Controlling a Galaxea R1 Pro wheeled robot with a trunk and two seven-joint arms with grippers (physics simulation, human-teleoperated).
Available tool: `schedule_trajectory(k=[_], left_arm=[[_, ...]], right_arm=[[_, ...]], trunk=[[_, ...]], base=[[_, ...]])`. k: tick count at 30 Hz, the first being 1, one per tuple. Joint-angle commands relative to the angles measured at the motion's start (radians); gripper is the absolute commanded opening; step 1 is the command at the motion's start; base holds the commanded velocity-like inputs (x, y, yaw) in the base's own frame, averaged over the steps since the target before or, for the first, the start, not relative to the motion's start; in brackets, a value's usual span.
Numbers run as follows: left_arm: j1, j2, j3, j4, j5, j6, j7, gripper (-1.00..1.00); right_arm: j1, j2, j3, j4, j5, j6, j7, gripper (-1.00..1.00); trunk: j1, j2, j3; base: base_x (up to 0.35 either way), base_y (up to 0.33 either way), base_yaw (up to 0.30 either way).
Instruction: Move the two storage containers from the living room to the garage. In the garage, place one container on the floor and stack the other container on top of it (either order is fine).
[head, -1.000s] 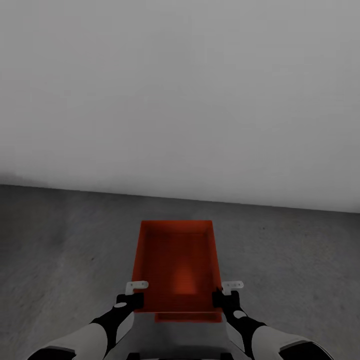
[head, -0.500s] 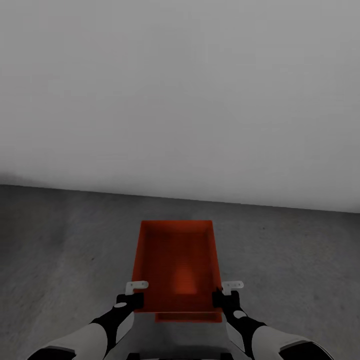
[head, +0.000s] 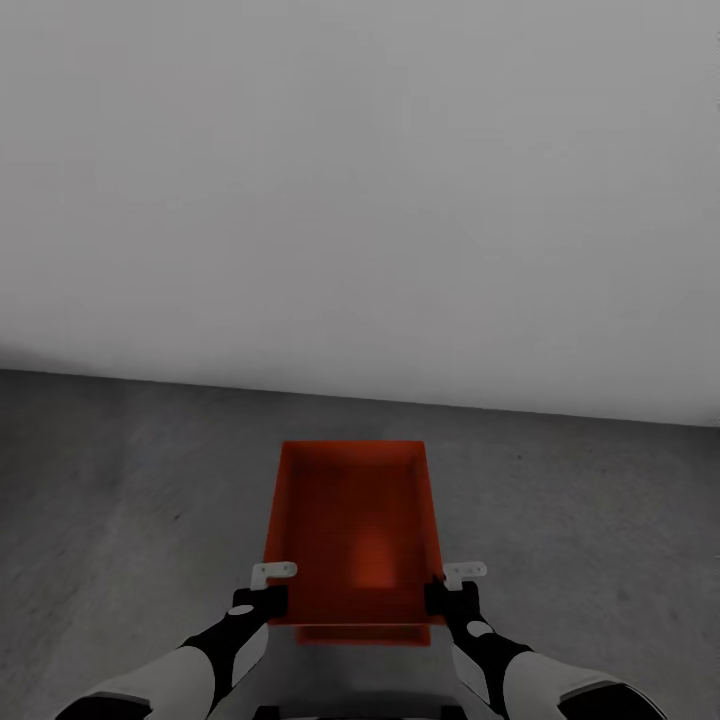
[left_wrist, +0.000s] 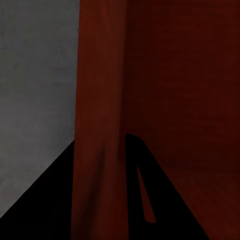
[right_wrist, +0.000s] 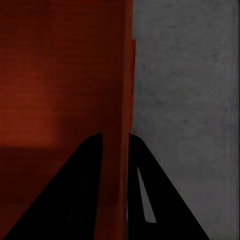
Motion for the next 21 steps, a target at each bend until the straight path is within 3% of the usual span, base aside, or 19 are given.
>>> schedule_trajectory(k=[1, 21], left_arm=[[-0.001, 0.0, 0.052, -0.001, 0.001, -0.005, 0.011, -1.0], [-0.001, 0.0, 0.052, -0.001, 0.001, -0.006, 0.011, -1.0]], right_arm=[[-0.001, 0.0, -0.013, 0.005, -0.042, -0.01, -0.009, -1.0], [-0.001, 0.0, -0.013, 0.005, -0.042, -0.01, -0.009, -1.0]], trunk=[[0.0, -0.002, -0.001], [0.0, -0.002, -0.001]], base=[[0.0, -0.152, 0.0], [0.0, -0.02, 0.0]])
